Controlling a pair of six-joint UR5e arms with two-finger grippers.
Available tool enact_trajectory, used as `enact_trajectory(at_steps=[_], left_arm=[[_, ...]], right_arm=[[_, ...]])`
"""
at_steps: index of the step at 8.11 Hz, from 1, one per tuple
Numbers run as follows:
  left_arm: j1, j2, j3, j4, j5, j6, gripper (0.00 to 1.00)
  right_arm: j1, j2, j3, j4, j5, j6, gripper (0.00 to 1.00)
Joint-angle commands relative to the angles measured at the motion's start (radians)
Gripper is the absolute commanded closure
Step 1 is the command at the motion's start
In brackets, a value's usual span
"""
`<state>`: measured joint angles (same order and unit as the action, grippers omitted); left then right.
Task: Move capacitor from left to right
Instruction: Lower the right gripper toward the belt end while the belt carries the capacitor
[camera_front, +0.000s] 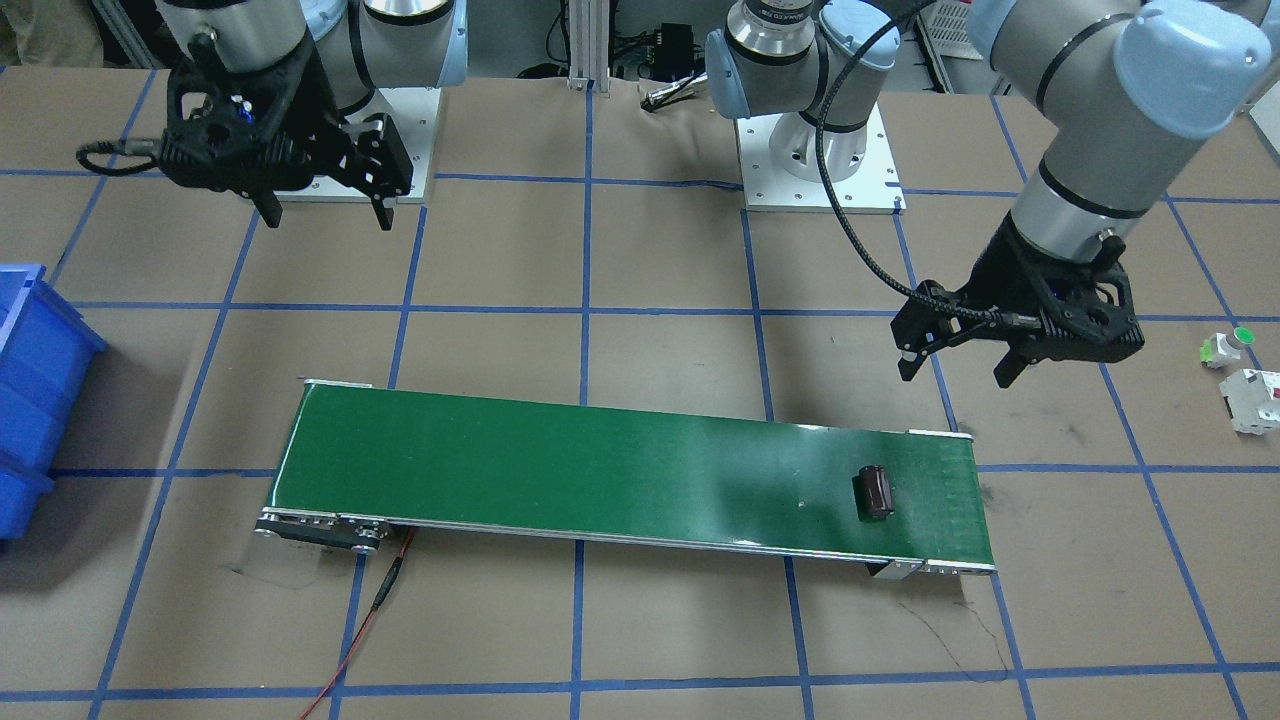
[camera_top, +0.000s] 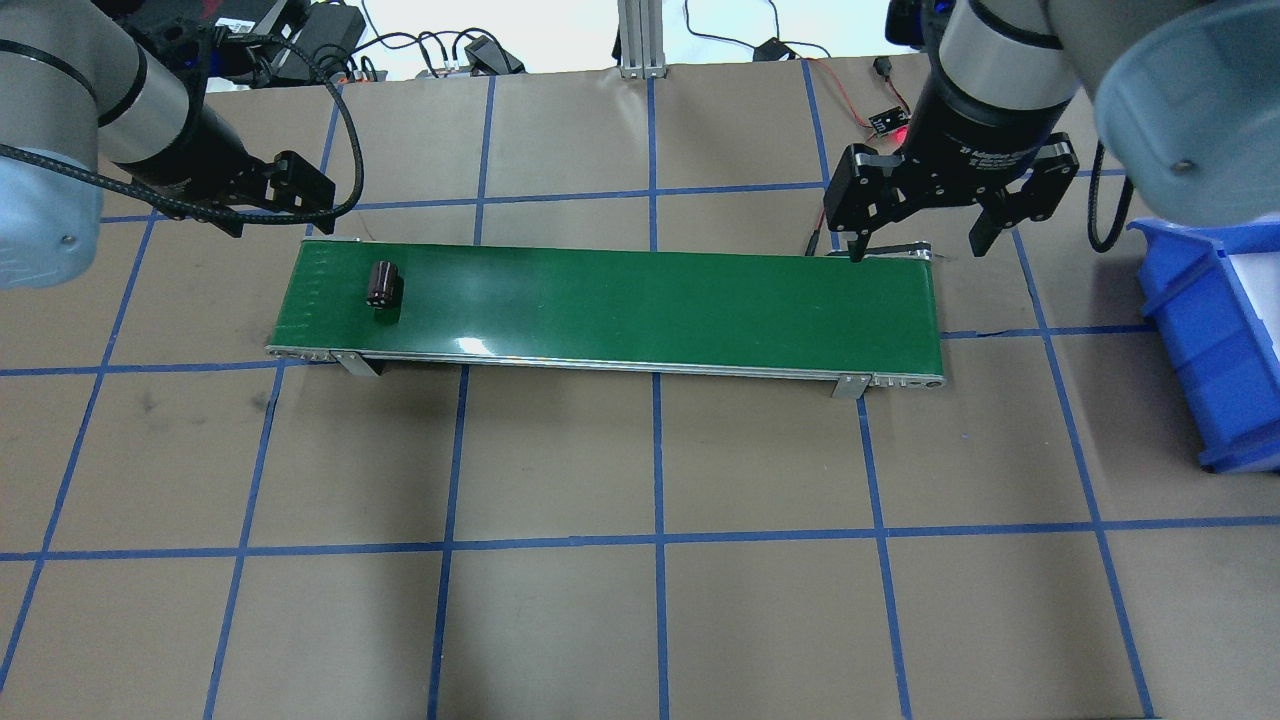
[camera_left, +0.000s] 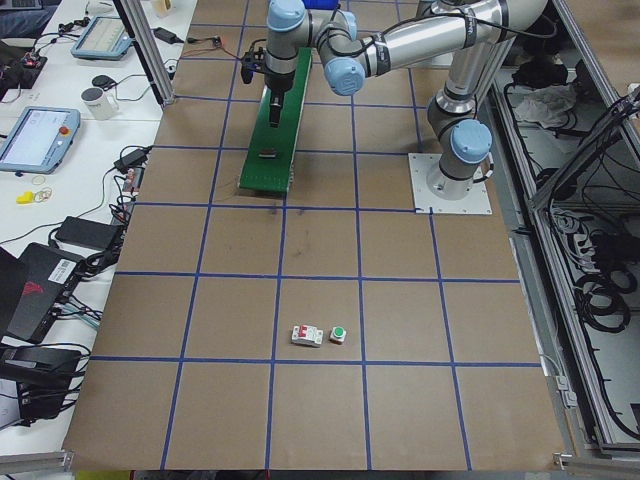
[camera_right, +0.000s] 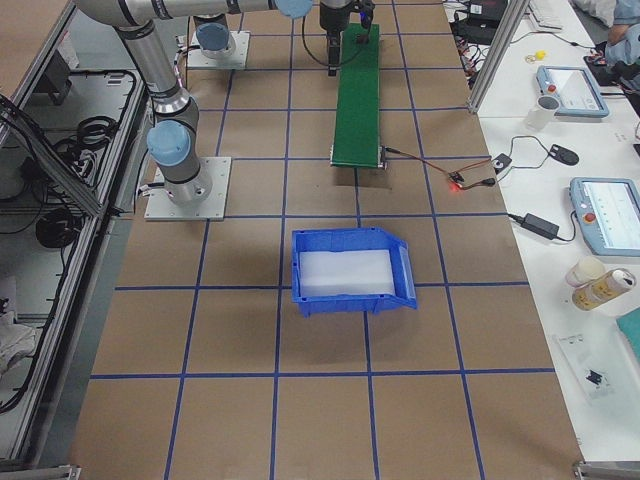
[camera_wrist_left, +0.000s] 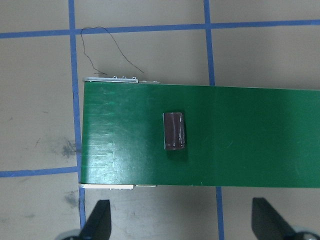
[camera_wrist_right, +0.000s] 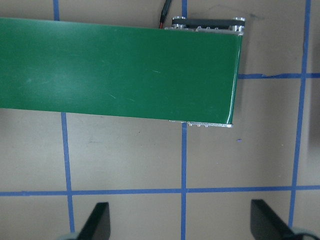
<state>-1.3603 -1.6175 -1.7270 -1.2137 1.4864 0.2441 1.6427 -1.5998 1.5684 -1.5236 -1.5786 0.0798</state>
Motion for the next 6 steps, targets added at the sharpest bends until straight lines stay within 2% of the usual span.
enact_trajectory(at_steps=[1, 2, 5, 6], left_arm=[[-0.006, 0.019, -0.002, -0.021, 0.021, -0.008, 0.0], [-0.006, 0.024, -0.002, -0.023, 0.023, -0.006, 0.0], [-0.013, 0.037, -0.002, -0.036, 0.022, -0.009, 0.0], [-0.022, 0.044, 0.0, -0.036, 0.018, -0.009, 0.0]], right_arm=[[-0.01, 0.115, 0.007, -0.059, 0.008, 0.002, 0.0], [-0.011, 0.153, 0.009, -0.152, 0.008, 0.0, 0.0], [-0.011, 0.202, 0.042, -0.162, 0.009, 0.002, 0.0], [-0.011, 0.207, 0.07, -0.225, 0.006, 0.002, 0.0]])
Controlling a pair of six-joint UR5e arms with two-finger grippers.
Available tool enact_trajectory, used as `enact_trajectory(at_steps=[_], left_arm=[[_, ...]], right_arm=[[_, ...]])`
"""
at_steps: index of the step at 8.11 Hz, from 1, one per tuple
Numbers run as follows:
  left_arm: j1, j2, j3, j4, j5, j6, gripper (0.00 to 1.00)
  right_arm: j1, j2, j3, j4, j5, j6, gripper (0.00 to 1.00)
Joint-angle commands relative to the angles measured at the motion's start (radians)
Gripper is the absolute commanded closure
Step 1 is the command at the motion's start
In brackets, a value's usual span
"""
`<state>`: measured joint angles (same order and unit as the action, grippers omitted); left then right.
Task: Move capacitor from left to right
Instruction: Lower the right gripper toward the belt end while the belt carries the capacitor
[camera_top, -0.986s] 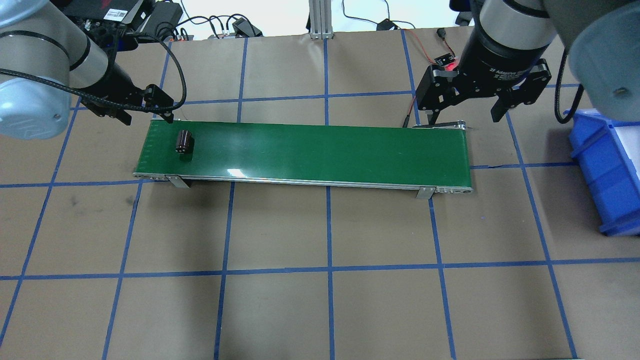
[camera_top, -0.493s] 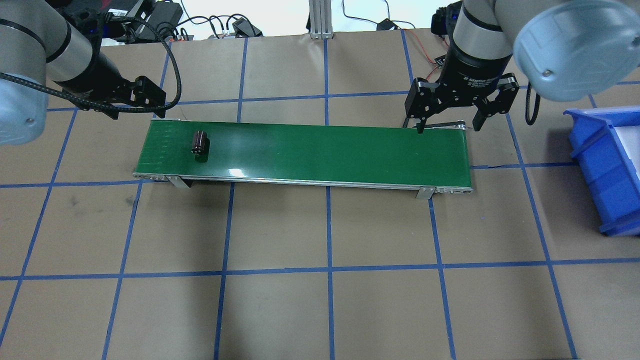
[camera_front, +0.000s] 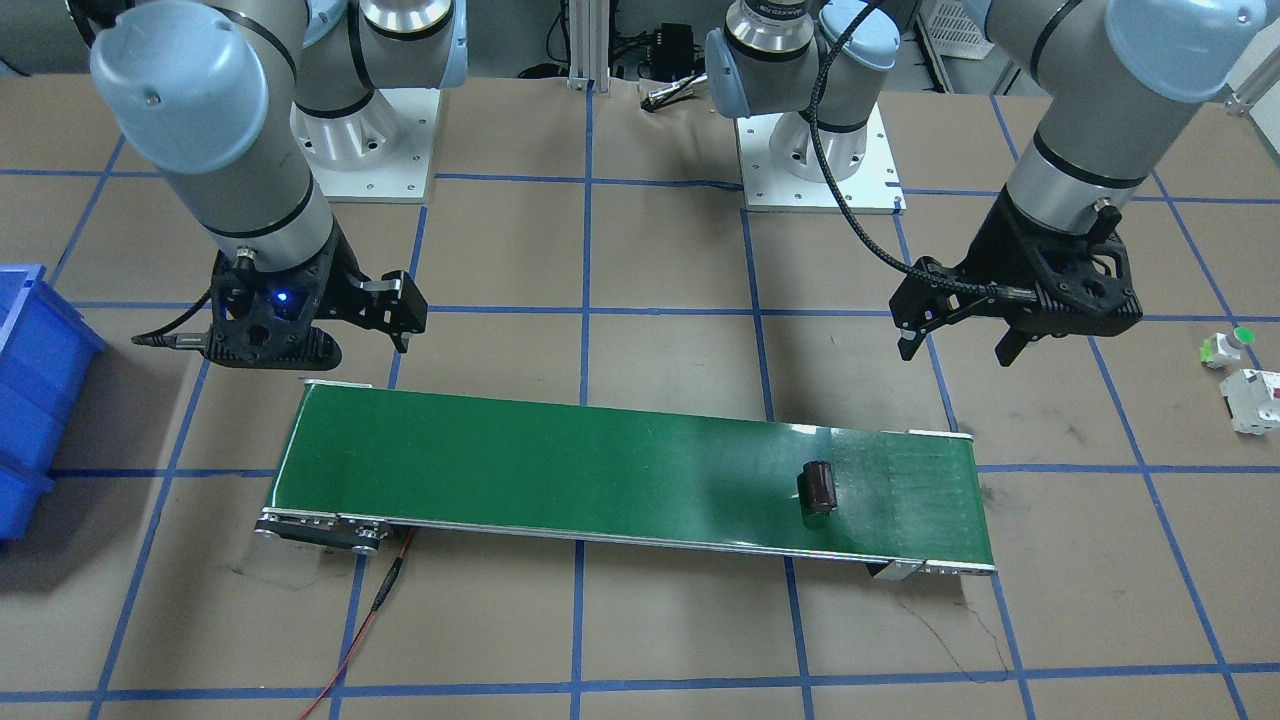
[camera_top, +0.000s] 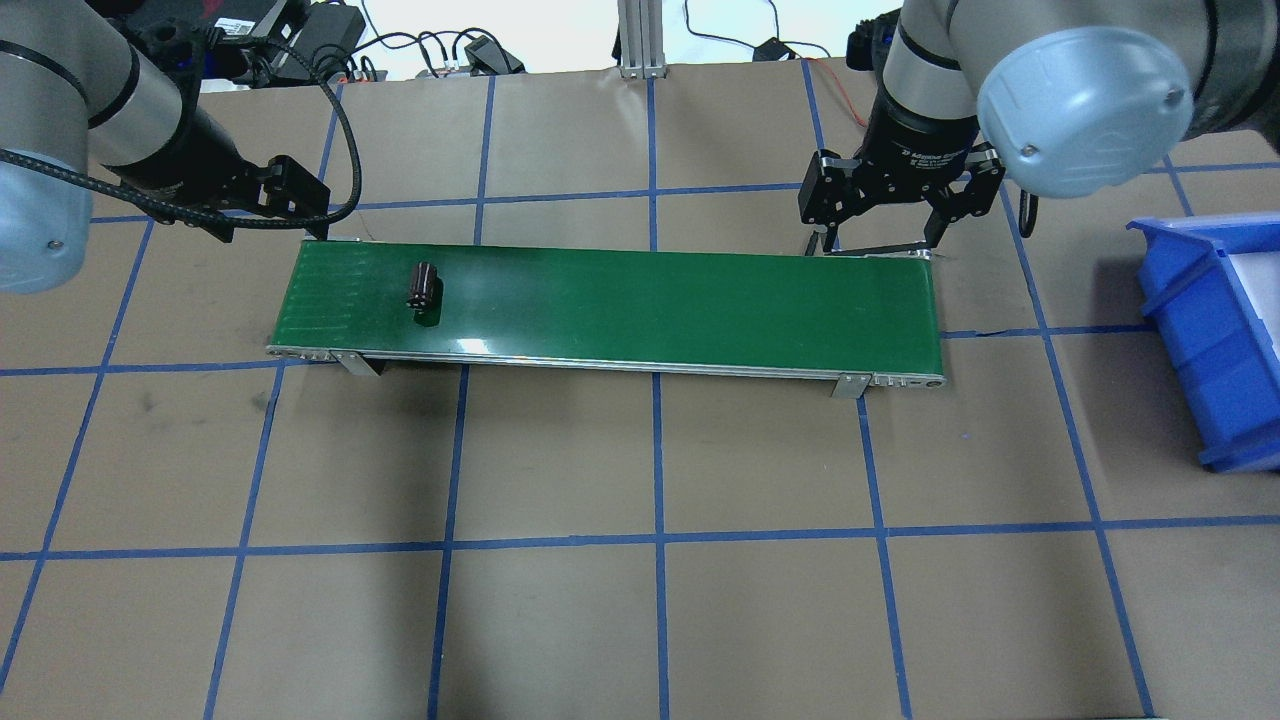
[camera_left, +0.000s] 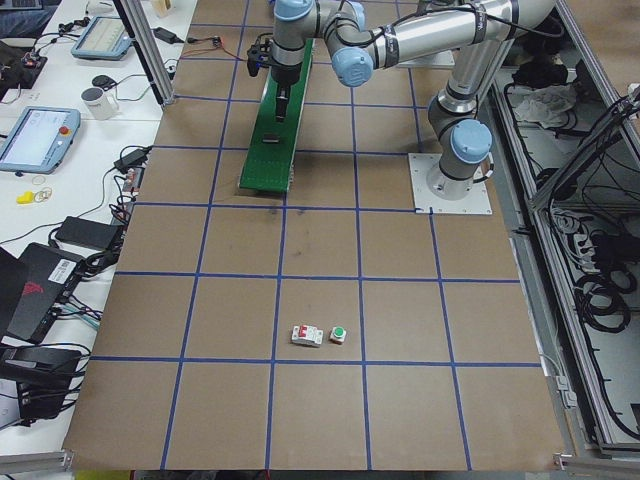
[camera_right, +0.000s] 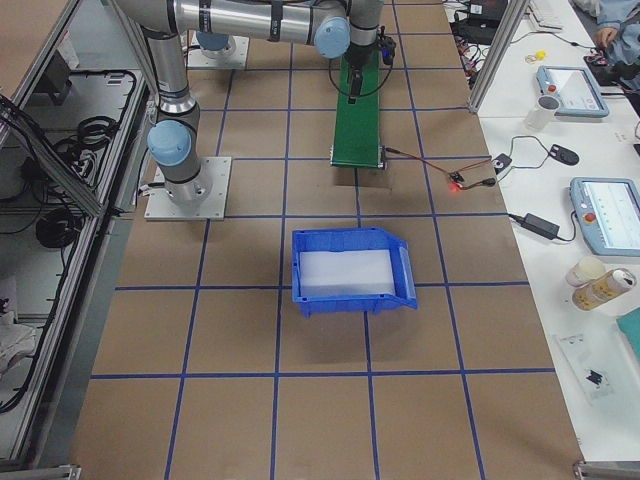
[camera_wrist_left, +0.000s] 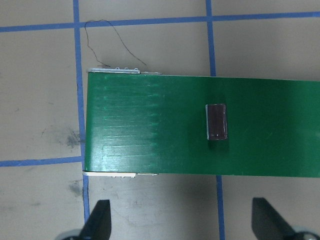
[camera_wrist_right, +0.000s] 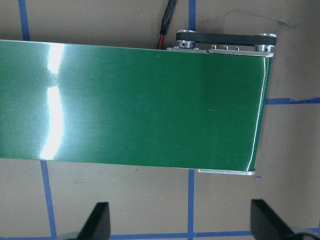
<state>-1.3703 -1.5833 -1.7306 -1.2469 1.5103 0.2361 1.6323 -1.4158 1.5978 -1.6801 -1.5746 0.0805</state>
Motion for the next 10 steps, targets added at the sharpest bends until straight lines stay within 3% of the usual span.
enact_trajectory(at_steps=[1, 2, 4, 6, 10], left_arm=[[-0.018, 0.037, 0.005, -0.029, 0.001, -0.001, 0.0], [-0.018, 0.061, 0.005, -0.104, 0.002, 0.0, 0.0], [-0.041, 0.058, 0.003, -0.109, 0.001, 0.002, 0.0], [-0.128, 0.046, 0.002, -0.117, 0.133, -0.001, 0.0], [-0.184, 0.04, 0.003, -0.111, 0.142, -0.012, 0.0]], right_arm=[[0.0, 0.021, 0.075, -0.104, 0.002, 0.001, 0.0], [0.0, 0.021, 0.091, -0.105, 0.002, 0.001, 0.0], [0.0, 0.021, 0.093, -0.116, 0.004, 0.001, 0.0], [0.0, 0.023, 0.093, -0.119, 0.004, 0.001, 0.0], [0.0, 0.04, 0.097, -0.16, 0.028, 0.001, 0.0]])
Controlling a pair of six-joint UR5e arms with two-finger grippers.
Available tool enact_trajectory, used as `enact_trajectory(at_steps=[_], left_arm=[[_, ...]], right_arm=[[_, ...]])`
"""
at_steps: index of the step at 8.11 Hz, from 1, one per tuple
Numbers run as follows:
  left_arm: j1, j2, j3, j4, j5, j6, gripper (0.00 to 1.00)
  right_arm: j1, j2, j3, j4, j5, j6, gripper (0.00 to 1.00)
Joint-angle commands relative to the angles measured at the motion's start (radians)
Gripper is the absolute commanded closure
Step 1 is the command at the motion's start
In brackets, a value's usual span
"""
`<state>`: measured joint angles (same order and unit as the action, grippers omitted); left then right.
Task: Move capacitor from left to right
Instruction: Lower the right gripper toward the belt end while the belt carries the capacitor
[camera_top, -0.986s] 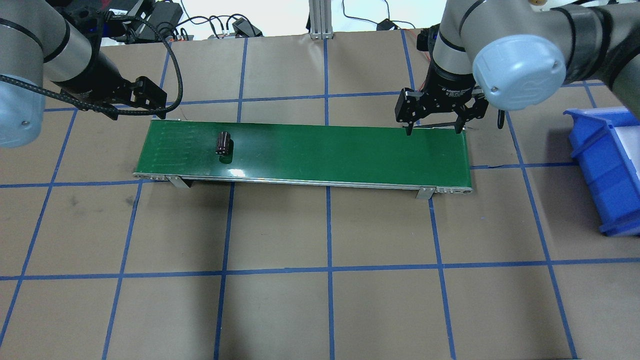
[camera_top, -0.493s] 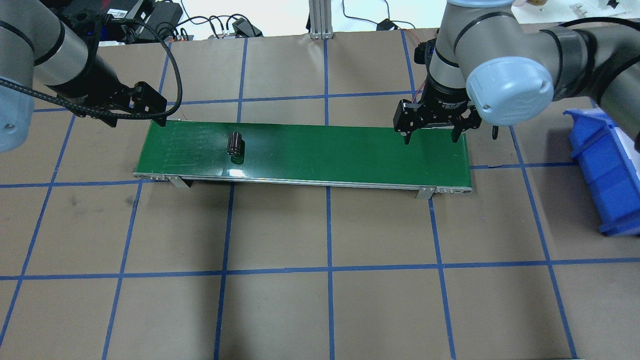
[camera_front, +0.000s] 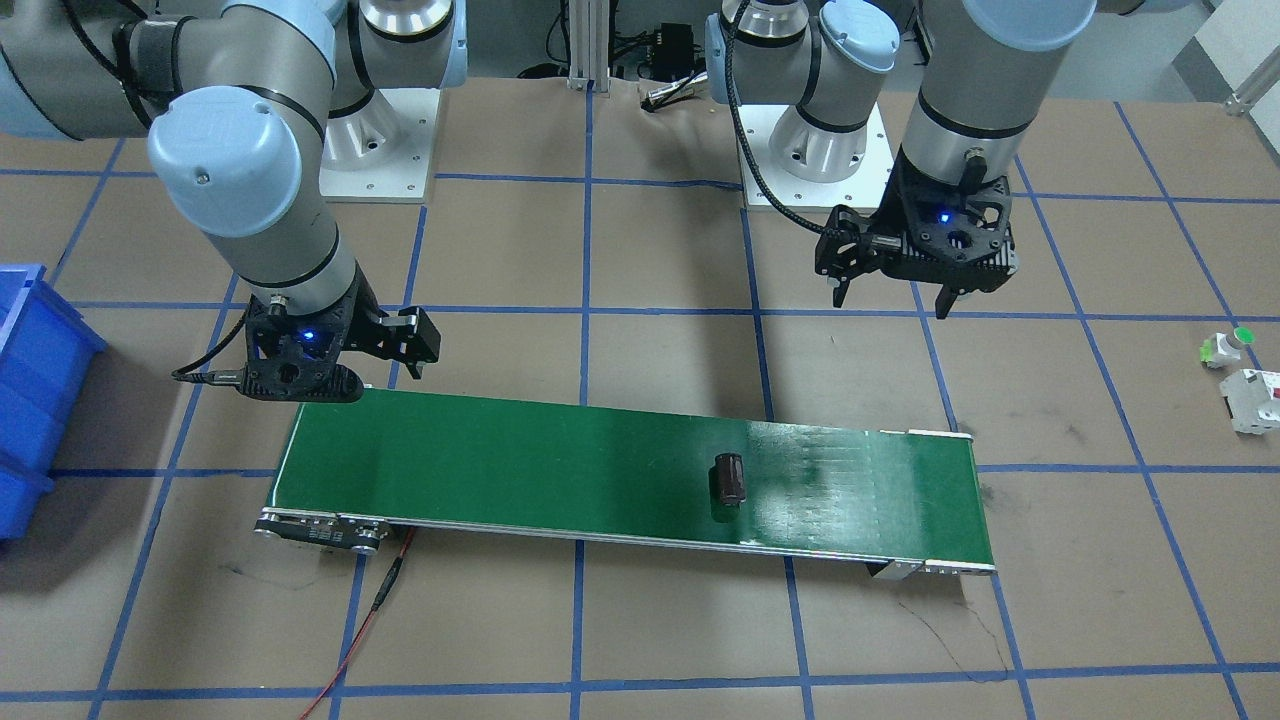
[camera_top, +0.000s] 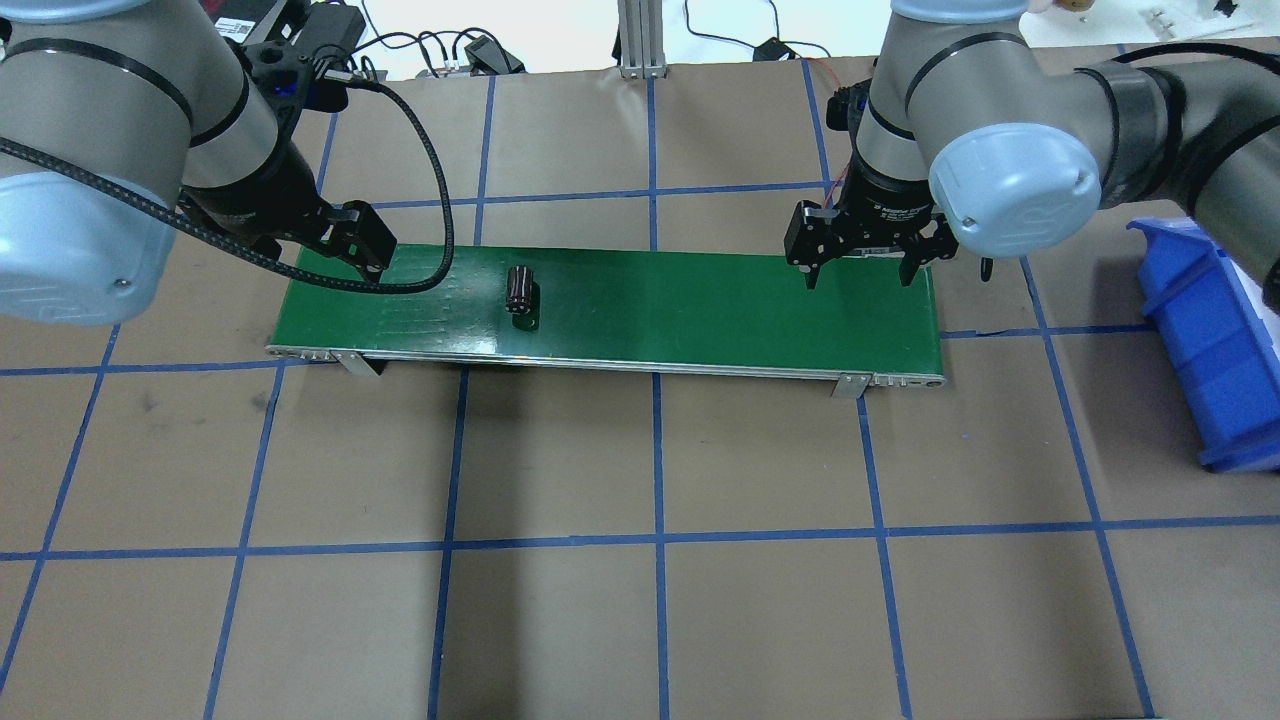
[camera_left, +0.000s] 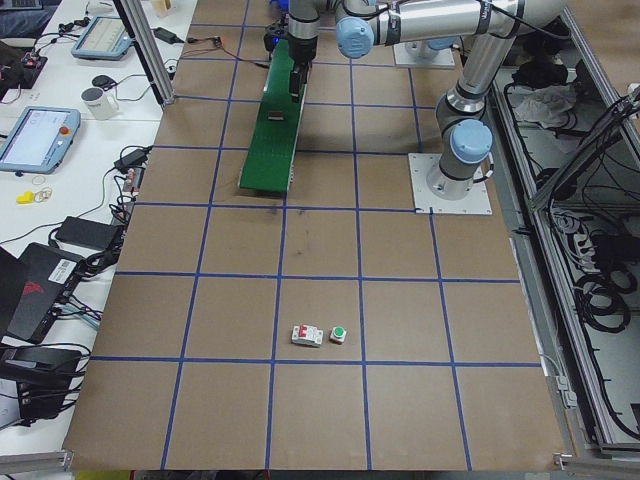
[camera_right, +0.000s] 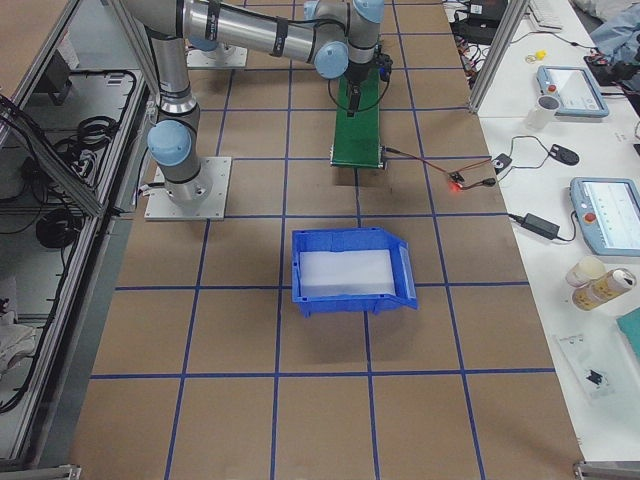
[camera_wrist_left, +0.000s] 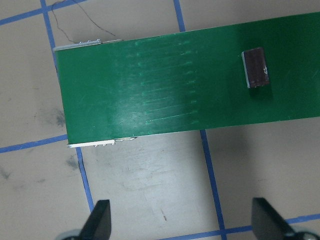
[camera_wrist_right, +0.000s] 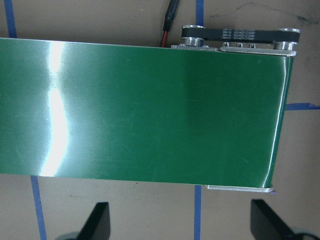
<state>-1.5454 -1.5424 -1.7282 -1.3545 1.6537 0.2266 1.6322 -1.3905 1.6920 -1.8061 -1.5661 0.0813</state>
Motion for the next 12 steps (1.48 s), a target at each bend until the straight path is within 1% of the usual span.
enact_trajectory(at_steps=[1, 2, 4, 6, 9, 10, 12], left_arm=[[-0.009, 0.001, 0.004, -0.005, -0.023, -0.003, 0.0], [-0.007, 0.002, 0.004, -0.003, -0.087, -0.003, 0.0], [0.002, 0.001, 0.004, -0.002, -0.094, -0.001, 0.0], [0.002, 0.001, 0.003, 0.006, -0.092, -0.001, 0.0], [0.005, 0.001, 0.004, 0.005, -0.098, -0.001, 0.0], [0.007, 0.001, 0.004, 0.005, -0.13, -0.001, 0.0], [0.01, 0.001, 0.003, 0.005, -0.114, 0.003, 0.0]], right_arm=[[0.0, 0.019, 0.005, -0.036, 0.018, -0.002, 0.0], [0.0, 0.021, 0.008, -0.042, 0.018, -0.002, 0.0], [0.0, 0.036, 0.012, -0.074, 0.018, -0.003, 0.0], [0.0, 0.062, 0.034, -0.148, 0.02, -0.006, 0.0], [0.0, 0.09, 0.054, -0.18, 0.046, -0.015, 0.01], [0.0, 0.093, 0.069, -0.182, 0.044, -0.015, 0.0], [0.0, 0.099, 0.092, -0.202, 0.046, -0.015, 0.0]])
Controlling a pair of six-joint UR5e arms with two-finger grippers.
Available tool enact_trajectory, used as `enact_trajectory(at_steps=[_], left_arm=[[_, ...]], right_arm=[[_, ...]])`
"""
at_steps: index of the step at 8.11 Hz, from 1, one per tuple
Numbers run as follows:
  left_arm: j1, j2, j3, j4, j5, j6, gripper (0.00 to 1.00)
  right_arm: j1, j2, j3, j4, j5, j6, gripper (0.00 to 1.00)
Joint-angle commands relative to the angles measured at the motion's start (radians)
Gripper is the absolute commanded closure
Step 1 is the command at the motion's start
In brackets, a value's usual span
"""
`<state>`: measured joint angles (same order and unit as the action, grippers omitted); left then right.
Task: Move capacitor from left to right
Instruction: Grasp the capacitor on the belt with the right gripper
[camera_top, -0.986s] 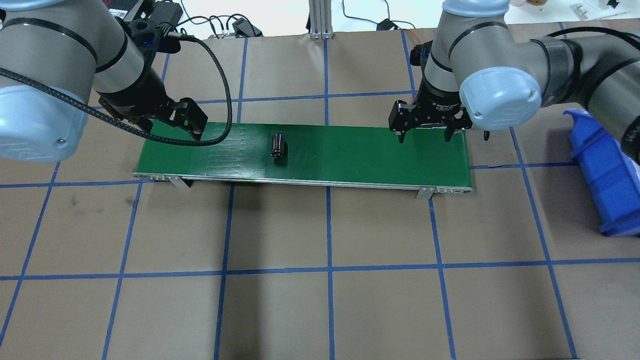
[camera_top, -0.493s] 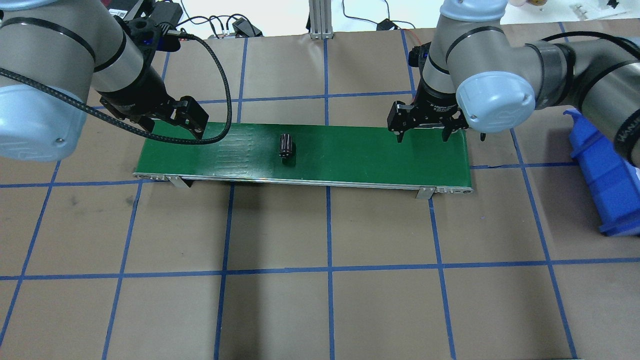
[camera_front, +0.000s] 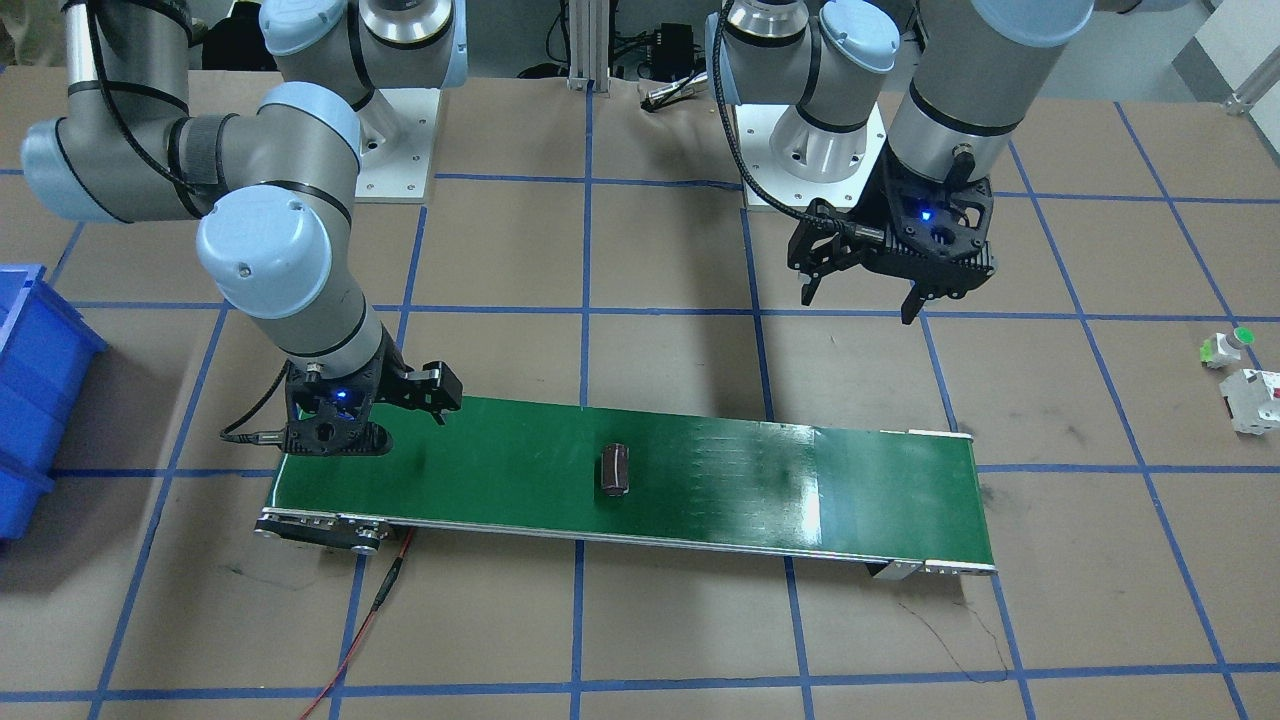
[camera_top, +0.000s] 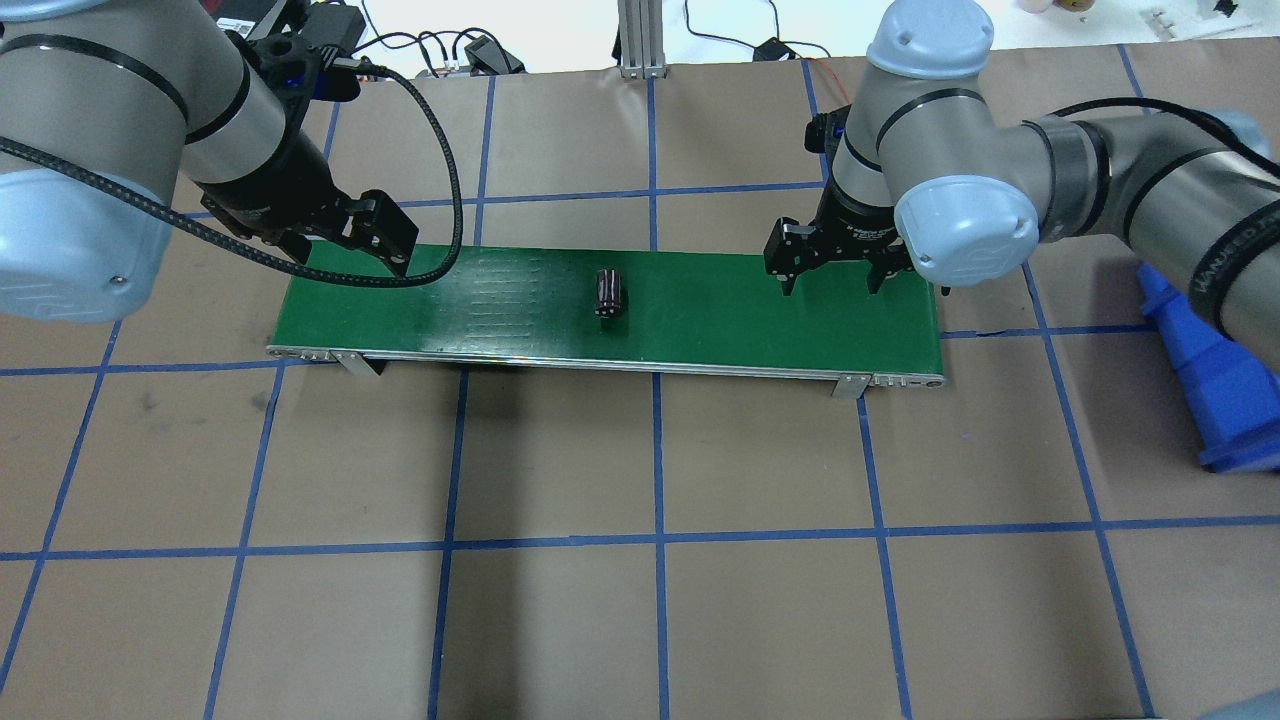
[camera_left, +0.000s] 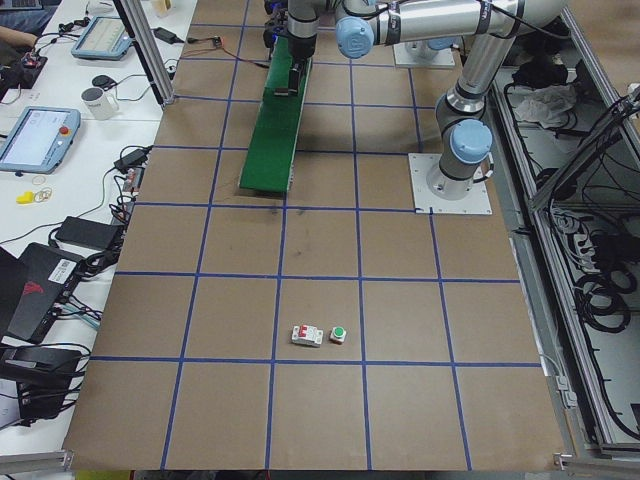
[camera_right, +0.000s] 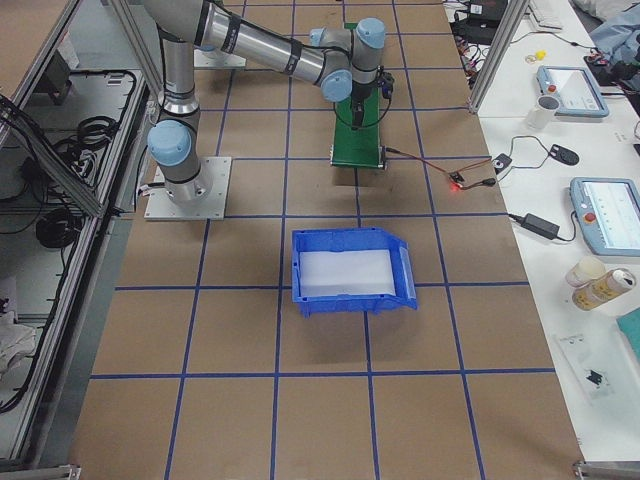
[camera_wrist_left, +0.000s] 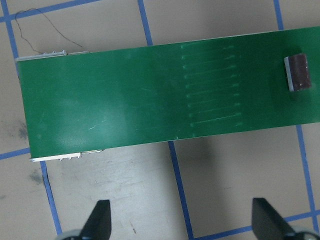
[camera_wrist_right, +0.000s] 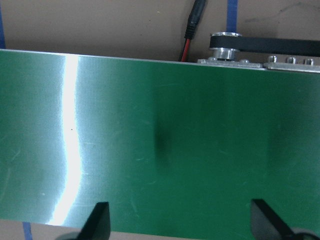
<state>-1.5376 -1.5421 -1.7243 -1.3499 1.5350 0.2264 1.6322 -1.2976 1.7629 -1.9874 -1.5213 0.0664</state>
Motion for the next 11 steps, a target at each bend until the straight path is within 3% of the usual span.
enact_trajectory(at_steps=[1, 11], left_arm=[[0.002, 0.0, -0.001, 0.0, 0.005, 0.007, 0.0], [0.001, 0.0, -0.006, 0.002, 0.024, 0.013, 0.0]], right_arm=[[0.0, 0.008, 0.024, -0.036, 0.001, 0.0, 0.0], [0.009, 0.04, 0.063, -0.189, 0.092, 0.004, 0.02]])
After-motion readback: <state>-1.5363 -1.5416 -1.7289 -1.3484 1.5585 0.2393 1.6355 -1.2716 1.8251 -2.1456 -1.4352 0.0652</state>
